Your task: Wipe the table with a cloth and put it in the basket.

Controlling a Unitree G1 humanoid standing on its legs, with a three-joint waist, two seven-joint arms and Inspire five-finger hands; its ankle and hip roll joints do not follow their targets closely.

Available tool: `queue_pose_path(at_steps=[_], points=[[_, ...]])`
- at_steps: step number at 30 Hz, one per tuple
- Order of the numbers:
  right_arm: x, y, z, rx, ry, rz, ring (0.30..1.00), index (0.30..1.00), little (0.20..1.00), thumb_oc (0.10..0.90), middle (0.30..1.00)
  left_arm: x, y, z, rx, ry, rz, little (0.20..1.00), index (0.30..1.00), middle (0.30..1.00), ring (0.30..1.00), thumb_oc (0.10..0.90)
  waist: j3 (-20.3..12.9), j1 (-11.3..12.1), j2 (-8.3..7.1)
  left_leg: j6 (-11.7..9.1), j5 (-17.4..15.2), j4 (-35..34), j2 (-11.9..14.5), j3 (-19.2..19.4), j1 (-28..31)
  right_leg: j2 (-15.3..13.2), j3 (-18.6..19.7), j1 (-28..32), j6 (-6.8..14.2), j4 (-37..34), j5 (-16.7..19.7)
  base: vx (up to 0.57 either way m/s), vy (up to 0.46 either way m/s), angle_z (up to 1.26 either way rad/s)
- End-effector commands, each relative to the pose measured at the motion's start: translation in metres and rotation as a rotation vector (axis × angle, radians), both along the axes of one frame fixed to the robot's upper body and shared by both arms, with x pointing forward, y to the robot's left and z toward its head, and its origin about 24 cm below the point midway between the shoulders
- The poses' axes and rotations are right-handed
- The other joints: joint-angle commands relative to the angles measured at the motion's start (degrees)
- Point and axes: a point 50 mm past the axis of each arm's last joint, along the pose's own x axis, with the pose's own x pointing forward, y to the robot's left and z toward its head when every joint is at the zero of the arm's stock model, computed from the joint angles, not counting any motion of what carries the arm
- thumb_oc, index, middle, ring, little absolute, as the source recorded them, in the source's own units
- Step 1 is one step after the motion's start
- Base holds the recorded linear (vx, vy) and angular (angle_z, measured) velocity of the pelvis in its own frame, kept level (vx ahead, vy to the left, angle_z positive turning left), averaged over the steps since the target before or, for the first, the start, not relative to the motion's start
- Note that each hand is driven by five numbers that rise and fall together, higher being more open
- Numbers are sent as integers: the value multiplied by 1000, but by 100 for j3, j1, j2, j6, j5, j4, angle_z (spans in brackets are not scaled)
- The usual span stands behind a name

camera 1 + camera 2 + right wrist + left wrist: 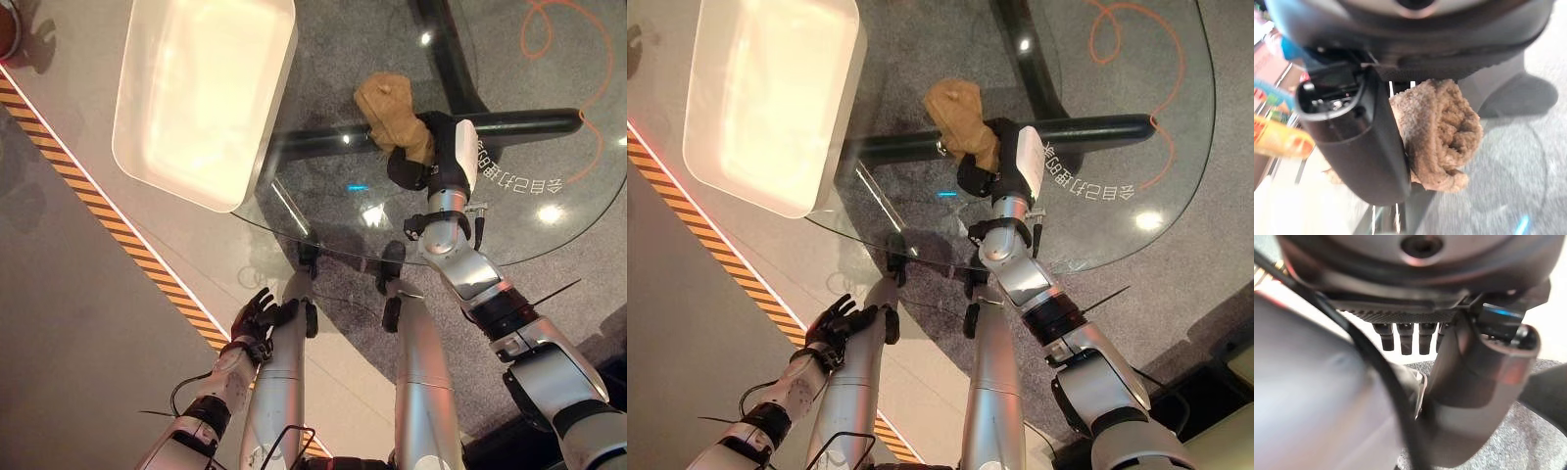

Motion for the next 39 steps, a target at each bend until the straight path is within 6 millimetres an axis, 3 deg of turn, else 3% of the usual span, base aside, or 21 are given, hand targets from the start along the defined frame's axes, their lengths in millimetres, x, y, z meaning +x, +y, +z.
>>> queue_pose_path(at_steps=[1, 2, 4, 5, 6, 10, 12, 13, 14, 16, 17, 18, 27, 39], points=[[-22, 66, -2, -37, 26, 359, 300, 300, 200, 100, 300, -44, -23, -36, -17, 161, -56, 900, 900, 900, 900, 800, -38, 67, 101, 203, -982, 1043, -399, 427, -372, 86, -345, -91, 188, -1210, 917, 58, -6, 3], [-24, 68, -9, -42, 52, 376, 300, 300, 200, 100, 300, -51, -24, -41, -16, 181, -59, 900, 900, 900, 900, 800, -38, 95, 111, 167, -1173, 1097, -374, 397, -183, 110, -321, 72, 232, -1119, 735, 7, -9, 4], [-27, 78, -3, -90, 60, 460, 300, 300, 200, 100, 300, -43, -24, -35, -12, 158, -61, 900, 900, 900, 900, 800, -38, 83, 96, 206, -984, 1056, -389, 434, -380, 71, -362, -112, 193, -1181, 916, 0, 0, 0], [-31, 81, -9, -104, 91, 504, 300, 300, 200, 100, 300, -49, -23, -39, -8, 178, -61, 900, 900, 900, 900, 800, -38, 112, 97, 165, -1175, 1117, -361, 407, -195, 93, -341, 52, 237, -1085, 725, -42, -10, 1], [-30, 83, -2, -119, 76, 517, 300, 300, 200, 100, 300, -42, -23, -34, -7, 158, -58, 900, 900, 900, 900, 800, -38, 86, 82, 200, -984, 1063, -383, 437, -386, 67, -371, -117, 194, -1170, 908, 0, 0, 0], [-38, 89, -8, -149, 111, 594, 300, 300, 200, 100, 300, -46, -19, -37, 2, 180, -59, 900, 900, 900, 900, 800, -38, 122, 90, 160, -1174, 1148, -349, 413, -215, 72, -359, 29, 246, -1060, 723, 34, -6, 6], [-39, 91, -1, -168, 89, 617, 300, 300, 200, 100, 300, -40, -17, -33, 2, 162, -57, 900, 900, 900, 900, 800, -38, 97, 76, 194, -978, 1095, -368, 445, -401, 44, -391, -132, 200, -1150, 908, -19, 2, 9], [-43, 94, -5, -180, 104, 655, 300, 300, 200, 100, 300, -47, -16, -38, 2, 183, -60, 900, 900, 900, 900, 800, -38, 123, 91, 155, -1164, 1150, -340, 419, -219, 71, -360, 19, 246, -1052, 726, -46, 4, 8], [-43, 95, 2, -192, 83, 663, 300, 300, 200, 100, 300, -40, -16, -34, 2, 163, -59, 900, 900, 900, 900, 800, -38, 98, 78, 191, -975, 1098, -357, 452, -410, 44, -390, -151, 203, -1131, 906, 11, 2, 7], [-46, 95, -4, -192, 94, 667, 300, 300, 200, 100, 300, -47, -16, -38, 2, 183, -62, 900, 900, 900, 900, 800, -38, 122, 89, 149, -1165, 1159, -329, 423, -230, 65, -364, -1, 253, -1020, 721, 10, -4, 5], [-45, 95, 4, -203, 67, 666, 300, 300, 200, 100, 300, -39, -16, -33, 2, 163, -62, 900, 900, 900, 900, 800, -38, 97, 76, 193, -979, 1120, -347, 450, -431, 32, -391, -186, 209, -1086, 907, 67, -11, 6], [-47, 94, -2, -186, 81, 659, 300, 300, 200, 100, 300, -46, -16, -37, 3, 185, -65, 900, 900, 900, 900, 800, -38, 124, 88, 157, -1185, 1192, -315, 421, -240, 53, -358, -24, 259, -975, 713, 18, -12, 4], [-39, 78, -1, -83, 44, 524, 300, 300, 200, 100, 300, -45, -17, -37, 7, 183, -61, 900, 900, 900, 900, 800, -38, 111, 73, 181, -1198, 1207, -308, 409, -253, 52, -358, -45, 263, -956, 724, 7, -1, 0], [-22, 37, 10, 103, -63, 190, 300, 300, 200, 100, 300, -47, -20, -38, 4, 182, -55, 900, 900, 900, 900, 800, -38, 43, 72, 217, -1249, 1276, -276, 419, -289, 66, -299, -119, 260, -893, 766, 0, 0, 0]])
